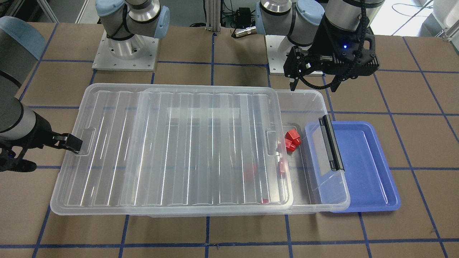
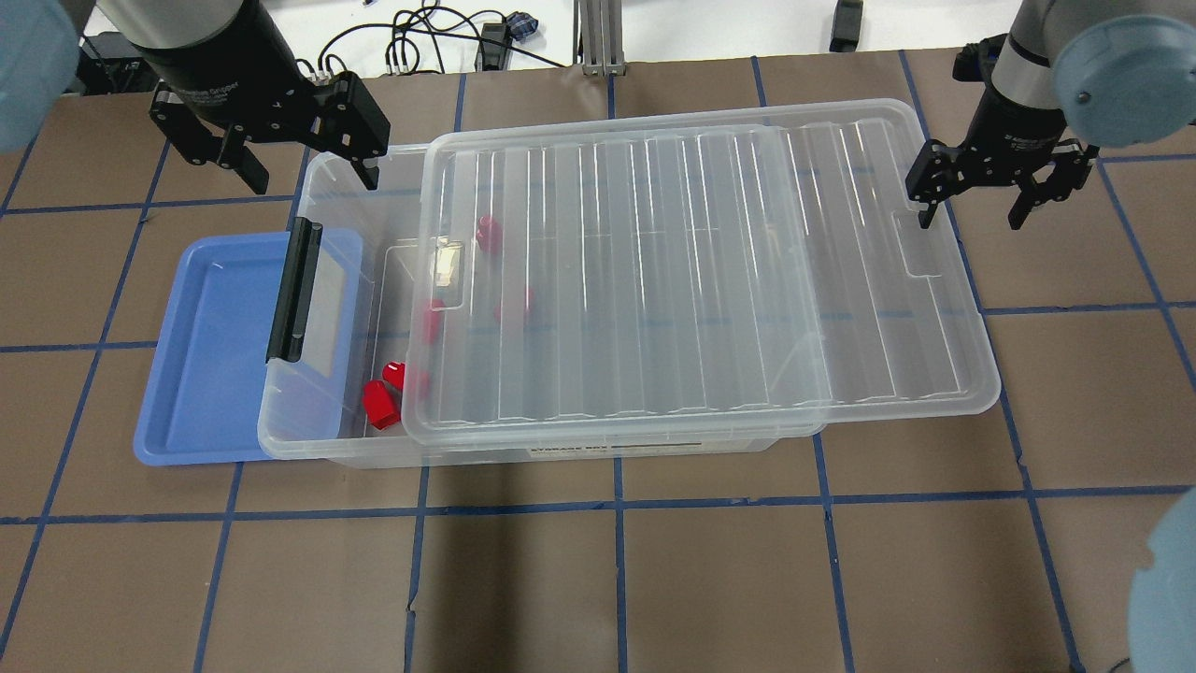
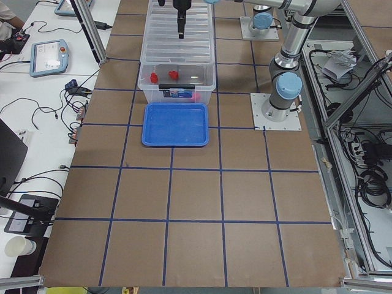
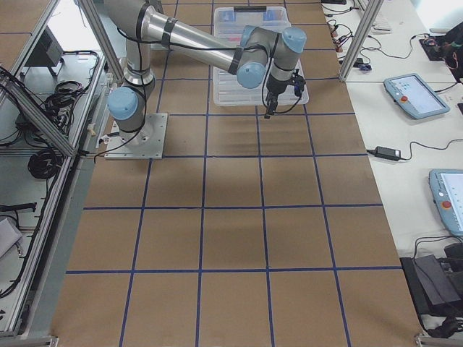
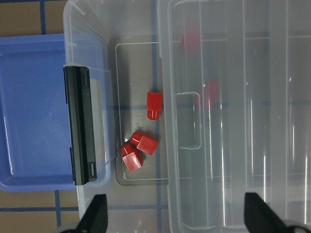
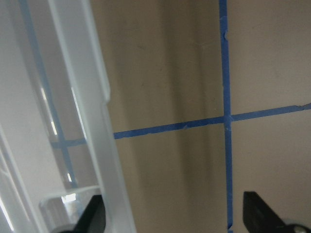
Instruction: Place red block in blue tray from box
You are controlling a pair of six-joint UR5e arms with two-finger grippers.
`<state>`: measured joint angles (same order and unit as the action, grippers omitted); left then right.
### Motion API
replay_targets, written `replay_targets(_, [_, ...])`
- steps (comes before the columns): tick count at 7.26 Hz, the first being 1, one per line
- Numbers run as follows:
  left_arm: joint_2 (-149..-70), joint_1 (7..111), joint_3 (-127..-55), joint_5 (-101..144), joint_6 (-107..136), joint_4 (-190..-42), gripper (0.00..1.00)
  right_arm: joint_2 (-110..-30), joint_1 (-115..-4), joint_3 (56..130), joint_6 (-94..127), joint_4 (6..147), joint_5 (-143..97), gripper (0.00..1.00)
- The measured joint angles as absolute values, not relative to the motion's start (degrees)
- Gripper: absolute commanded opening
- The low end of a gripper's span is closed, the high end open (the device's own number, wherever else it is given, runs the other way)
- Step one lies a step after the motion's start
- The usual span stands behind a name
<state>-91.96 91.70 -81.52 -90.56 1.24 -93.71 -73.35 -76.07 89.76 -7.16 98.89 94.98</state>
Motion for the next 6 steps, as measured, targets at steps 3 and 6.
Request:
replay_targets(3, [-94.8,92.1,-81.3,-91.6,2.0,-93.3,1.00,-73.4,-72.5,89.7,-13.8,99.2,95.0,1.00])
replay_targets(6, [-101.3,92.9,-85.8,-91.6,2.0,-83.7,1.00,-73.4,-70.3,89.7,-17.9,99.3,95.1,1.00])
